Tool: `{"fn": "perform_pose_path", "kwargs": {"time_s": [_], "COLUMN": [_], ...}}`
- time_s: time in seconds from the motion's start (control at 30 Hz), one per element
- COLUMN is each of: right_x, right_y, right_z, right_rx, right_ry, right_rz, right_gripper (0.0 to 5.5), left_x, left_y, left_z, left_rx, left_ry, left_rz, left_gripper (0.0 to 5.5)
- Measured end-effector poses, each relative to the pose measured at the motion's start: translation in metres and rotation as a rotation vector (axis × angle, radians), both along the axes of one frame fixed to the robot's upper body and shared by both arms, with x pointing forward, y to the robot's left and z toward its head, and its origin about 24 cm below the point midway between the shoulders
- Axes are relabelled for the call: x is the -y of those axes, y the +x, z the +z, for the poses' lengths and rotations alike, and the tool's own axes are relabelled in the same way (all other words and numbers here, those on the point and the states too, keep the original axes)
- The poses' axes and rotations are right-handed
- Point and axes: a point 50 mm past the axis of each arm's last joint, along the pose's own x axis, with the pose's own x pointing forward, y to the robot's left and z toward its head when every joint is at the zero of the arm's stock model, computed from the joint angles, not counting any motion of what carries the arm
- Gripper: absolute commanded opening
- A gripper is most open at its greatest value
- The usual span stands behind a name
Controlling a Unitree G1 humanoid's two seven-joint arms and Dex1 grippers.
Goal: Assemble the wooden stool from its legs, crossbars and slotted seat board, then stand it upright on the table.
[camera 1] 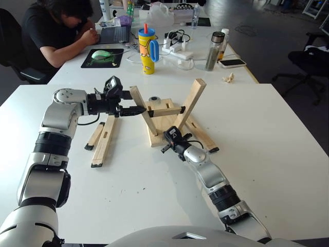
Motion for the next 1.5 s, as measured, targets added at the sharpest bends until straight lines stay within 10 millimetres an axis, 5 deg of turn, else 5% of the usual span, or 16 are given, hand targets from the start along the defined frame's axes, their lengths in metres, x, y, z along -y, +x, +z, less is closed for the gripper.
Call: {"fn": "perform_pose_path", "kwargs": {"time_s": [0.1,0.27,0.4,0.5,0.63,0.77,0.87,0.9,1.0,1.27,1.4,1.43,1.5], "right_x": [0.000,0.005,0.005,0.004,0.004,0.002,0.002,0.000,0.000,-0.002,-0.003,-0.002,-0.002], "right_y": [-0.001,0.000,0.000,0.001,0.001,0.000,0.001,0.001,0.000,0.002,0.003,0.003,0.003], "right_z": [0.000,-0.001,-0.001,-0.001,-0.001,-0.001,0.000,0.000,-0.003,-0.002,-0.001,-0.002,-0.002], "right_rx": [0.000,-0.003,-0.007,-0.009,-0.009,-0.010,-0.005,-0.001,-0.012,-0.013,-0.007,-0.013,-0.010], "right_ry": [0.002,-0.005,-0.005,-0.005,-0.003,0.001,0.001,0.007,0.002,0.003,0.004,-0.001,-0.001], "right_rz": [0.005,-0.007,-0.005,-0.002,0.002,0.006,0.006,0.011,0.008,0.018,0.022,0.020,0.021], "right_gripper": [0.00,0.00,0.00,0.00,0.00,0.00,0.00,0.00,0.00,0.00,0.00,0.00,0.00], "left_x": [-0.031,-0.060,-0.054,-0.031,0.014,0.034,0.057,0.065,0.069,0.052,0.044,0.050,0.061], "left_y": [-0.016,-0.031,-0.024,-0.018,-0.012,-0.010,0.003,0.002,0.000,0.015,-0.009,-0.013,-0.006], "left_z": [-0.001,0.041,0.104,0.130,0.130,0.135,0.076,0.038,0.031,0.045,0.142,0.144,0.104], "left_rx": [-0.048,-0.010,0.173,0.245,0.218,0.269,0.139,0.039,0.104,0.186,0.528,0.559,0.436], "left_ry": [0.023,-0.209,-0.596,-0.789,-0.874,-0.847,-0.543,-0.471,-0.435,-0.540,-0.766,-0.740,-0.632], "left_rz": [0.103,0.193,0.215,0.221,0.215,0.265,0.343,0.359,0.390,0.624,0.575,0.571,0.603], "left_gripper": [3.07,2.43,1.71,1.25,0.62,0.02,0.02,0.02,0.02,0.02,0.02,0.02,0.02]}}
